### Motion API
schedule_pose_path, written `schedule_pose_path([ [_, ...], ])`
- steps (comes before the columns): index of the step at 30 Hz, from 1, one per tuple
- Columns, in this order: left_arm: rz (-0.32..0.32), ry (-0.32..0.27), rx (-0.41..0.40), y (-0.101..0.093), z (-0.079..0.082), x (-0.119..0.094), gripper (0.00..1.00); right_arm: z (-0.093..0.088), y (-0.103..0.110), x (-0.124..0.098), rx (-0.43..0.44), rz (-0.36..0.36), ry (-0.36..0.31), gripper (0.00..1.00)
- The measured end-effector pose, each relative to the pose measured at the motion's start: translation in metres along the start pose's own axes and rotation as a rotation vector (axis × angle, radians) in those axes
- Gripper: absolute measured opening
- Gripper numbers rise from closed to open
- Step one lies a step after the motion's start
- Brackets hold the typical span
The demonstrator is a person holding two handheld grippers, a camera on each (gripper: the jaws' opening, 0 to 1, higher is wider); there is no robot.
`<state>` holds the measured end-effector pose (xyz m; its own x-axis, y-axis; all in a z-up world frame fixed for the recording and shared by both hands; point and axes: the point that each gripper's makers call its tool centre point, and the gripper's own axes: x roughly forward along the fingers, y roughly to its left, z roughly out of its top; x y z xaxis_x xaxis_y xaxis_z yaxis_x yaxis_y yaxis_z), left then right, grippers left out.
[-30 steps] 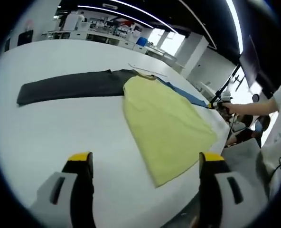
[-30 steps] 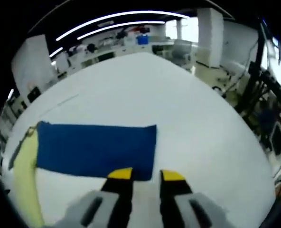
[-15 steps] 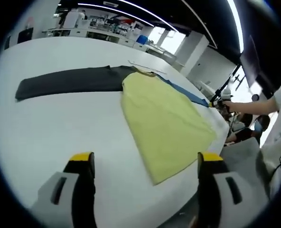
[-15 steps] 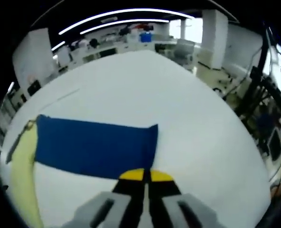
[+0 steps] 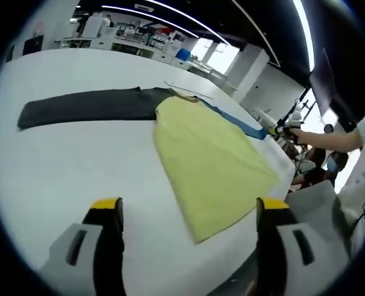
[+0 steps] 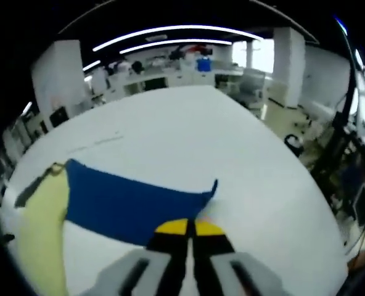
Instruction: Fold the garment on the visible template until the final outline fits inside the template.
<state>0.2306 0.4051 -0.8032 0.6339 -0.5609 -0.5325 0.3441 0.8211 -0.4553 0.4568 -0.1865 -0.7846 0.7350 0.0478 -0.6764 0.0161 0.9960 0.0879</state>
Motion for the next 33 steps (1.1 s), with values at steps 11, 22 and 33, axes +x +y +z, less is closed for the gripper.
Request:
schedule_pose_path([
  [11, -0.007, 0.012, 0.103, 0.006, 0.011, -0.003, 0.88, 0.037, 0.107, 0.000, -0.084, 0.237, -0.073, 0.00],
  [22, 0.015, 0.054, 0.209, 0.006, 0.006, -0.010, 0.90, 0.064, 0.215, -0.007, -0.077, 0.459, -0.107, 0.00],
  [33, 0.025, 0.044, 0.218, 0.000, 0.008, -0.014, 0.89, 0.074, 0.296, 0.000, -0.064, 0.598, -0.083, 0.00],
])
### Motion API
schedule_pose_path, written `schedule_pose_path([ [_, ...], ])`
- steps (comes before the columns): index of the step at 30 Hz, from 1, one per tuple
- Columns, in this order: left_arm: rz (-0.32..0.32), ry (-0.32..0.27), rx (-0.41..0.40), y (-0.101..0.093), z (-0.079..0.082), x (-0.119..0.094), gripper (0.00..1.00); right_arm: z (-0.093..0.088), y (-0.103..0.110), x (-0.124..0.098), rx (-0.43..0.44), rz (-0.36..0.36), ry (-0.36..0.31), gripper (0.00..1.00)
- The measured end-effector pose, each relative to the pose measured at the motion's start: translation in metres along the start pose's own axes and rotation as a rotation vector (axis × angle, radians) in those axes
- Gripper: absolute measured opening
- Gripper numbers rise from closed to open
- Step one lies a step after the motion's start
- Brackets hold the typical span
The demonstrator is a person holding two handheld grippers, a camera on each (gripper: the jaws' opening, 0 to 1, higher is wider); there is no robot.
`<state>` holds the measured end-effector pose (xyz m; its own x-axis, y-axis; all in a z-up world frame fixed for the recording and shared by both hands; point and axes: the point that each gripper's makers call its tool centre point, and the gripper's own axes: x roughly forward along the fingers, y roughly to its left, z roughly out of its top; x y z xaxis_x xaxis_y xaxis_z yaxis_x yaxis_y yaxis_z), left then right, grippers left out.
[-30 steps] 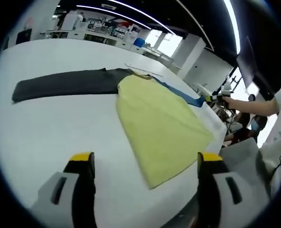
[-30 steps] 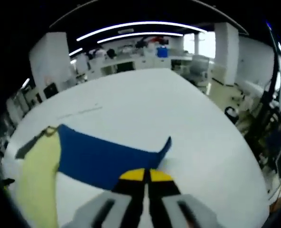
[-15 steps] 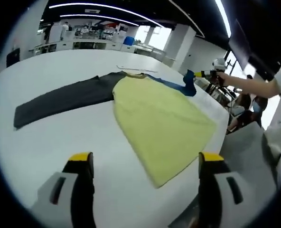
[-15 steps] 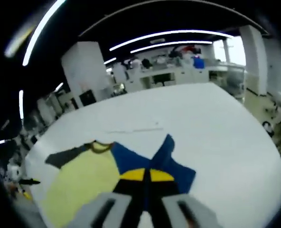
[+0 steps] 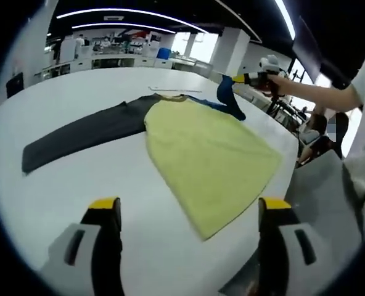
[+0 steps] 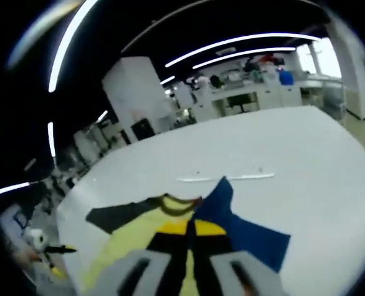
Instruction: Fold the garment on the visible template until the final outline fits inside the template.
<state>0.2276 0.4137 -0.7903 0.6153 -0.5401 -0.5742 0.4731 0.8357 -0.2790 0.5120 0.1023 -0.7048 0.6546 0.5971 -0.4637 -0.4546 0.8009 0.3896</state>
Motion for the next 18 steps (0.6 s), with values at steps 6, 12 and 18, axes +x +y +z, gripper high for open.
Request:
schedule_pose_path([
  [6, 0.011, -0.006, -0.011, -0.001, -0.001, -0.002, 0.89, 0.003, 0.037, 0.027, -0.002, 0.077, 0.008, 0.00],
  [12, 0.021, -0.007, -0.023, -0.002, -0.004, -0.004, 0.88, 0.009, 0.070, 0.048, -0.011, 0.151, 0.016, 0.00],
  [18, 0.023, -0.005, -0.034, -0.004, -0.010, -0.004, 0.88, 0.003, 0.104, 0.063, -0.032, 0.210, 0.028, 0.00],
])
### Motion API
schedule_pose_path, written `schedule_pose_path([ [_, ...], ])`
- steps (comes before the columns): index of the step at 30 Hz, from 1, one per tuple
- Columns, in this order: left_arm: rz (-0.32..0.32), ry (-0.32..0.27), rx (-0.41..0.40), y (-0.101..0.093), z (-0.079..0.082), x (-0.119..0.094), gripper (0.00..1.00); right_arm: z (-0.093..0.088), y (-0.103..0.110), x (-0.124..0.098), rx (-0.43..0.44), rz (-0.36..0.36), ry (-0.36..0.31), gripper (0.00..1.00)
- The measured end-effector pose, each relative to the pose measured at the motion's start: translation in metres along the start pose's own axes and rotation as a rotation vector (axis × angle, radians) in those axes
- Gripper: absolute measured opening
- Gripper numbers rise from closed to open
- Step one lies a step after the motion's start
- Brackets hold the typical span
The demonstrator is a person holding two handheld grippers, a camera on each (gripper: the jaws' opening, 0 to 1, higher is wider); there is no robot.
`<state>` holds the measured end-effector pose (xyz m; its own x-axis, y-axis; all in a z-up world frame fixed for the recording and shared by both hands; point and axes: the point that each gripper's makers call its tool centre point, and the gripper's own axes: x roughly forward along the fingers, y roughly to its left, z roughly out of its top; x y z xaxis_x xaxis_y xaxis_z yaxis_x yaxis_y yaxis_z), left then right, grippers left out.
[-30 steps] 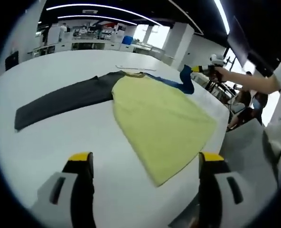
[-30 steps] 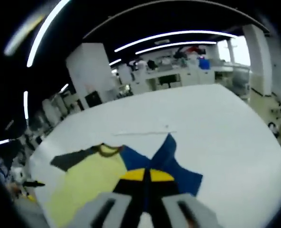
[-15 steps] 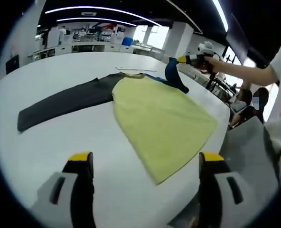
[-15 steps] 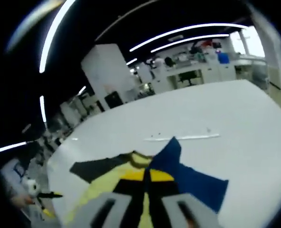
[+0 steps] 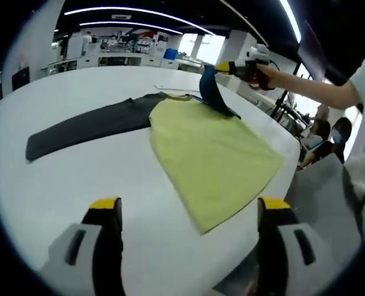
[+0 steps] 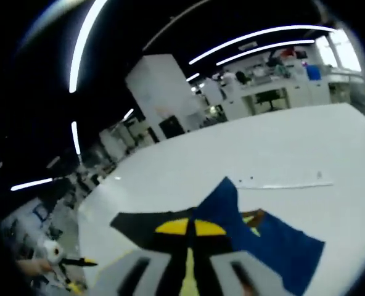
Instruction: Fold the garment on the visible template until the final outline fits inside the template.
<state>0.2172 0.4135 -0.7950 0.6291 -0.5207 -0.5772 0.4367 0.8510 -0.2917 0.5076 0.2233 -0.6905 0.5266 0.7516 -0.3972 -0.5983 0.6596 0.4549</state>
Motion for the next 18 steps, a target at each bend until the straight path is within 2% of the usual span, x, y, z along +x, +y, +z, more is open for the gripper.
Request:
schedule_pose_path([
  [5, 0.003, 0.003, -0.014, 0.000, -0.003, 0.000, 0.88, -0.005, 0.014, 0.025, -0.010, 0.047, 0.021, 0.00],
  [7, 0.005, 0.004, -0.016, 0.000, -0.004, 0.000, 0.87, -0.006, 0.031, 0.034, -0.014, 0.069, 0.024, 0.00],
  [13, 0.006, 0.006, -0.022, 0.000, -0.005, 0.001, 0.87, -0.014, 0.057, 0.058, -0.009, 0.120, 0.040, 0.00],
  [18, 0.009, 0.010, -0.028, 0.002, -0.005, 0.001, 0.87, -0.032, 0.064, 0.082, -0.064, 0.128, 0.093, 0.00],
])
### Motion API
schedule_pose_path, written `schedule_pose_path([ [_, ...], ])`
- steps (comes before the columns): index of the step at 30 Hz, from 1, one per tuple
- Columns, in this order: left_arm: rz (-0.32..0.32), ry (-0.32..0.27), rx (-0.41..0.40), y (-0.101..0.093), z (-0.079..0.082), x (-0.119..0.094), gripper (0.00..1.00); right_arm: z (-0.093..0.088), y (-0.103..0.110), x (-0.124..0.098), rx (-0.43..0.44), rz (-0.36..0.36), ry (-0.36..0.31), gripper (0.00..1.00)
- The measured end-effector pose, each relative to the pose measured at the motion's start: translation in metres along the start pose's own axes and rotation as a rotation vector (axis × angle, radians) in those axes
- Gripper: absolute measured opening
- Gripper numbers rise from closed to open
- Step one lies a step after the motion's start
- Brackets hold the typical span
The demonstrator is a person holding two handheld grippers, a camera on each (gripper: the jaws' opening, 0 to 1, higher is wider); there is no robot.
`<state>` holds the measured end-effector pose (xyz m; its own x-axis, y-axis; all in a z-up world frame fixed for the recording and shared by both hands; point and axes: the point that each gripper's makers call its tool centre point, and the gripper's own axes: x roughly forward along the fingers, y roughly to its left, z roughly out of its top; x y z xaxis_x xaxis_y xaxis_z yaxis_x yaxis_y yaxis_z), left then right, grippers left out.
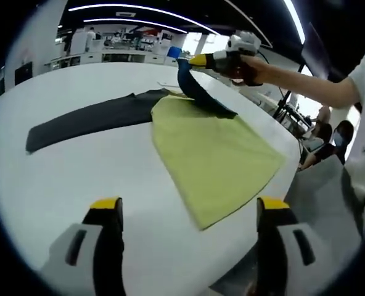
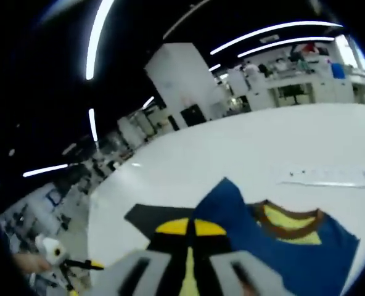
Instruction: Fold the garment on the visible template until the final outline fits inside the template.
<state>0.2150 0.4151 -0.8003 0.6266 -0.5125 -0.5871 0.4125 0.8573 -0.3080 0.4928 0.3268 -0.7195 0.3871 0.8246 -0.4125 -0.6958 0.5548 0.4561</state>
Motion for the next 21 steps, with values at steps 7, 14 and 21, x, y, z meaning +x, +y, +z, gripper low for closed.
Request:
schedule_pose_path([
  [7, 0.004, 0.005, -0.016, 0.000, -0.005, 0.001, 0.87, -0.037, -0.008, 0.021, -0.025, -0.024, 0.084, 0.00],
  [14, 0.005, 0.011, -0.033, -0.001, -0.010, 0.003, 0.86, -0.060, -0.016, 0.042, -0.037, -0.039, 0.149, 0.00],
  [21, 0.004, 0.006, -0.040, -0.002, -0.009, 0.005, 0.86, -0.070, -0.008, 0.055, -0.038, -0.032, 0.181, 0.00],
])
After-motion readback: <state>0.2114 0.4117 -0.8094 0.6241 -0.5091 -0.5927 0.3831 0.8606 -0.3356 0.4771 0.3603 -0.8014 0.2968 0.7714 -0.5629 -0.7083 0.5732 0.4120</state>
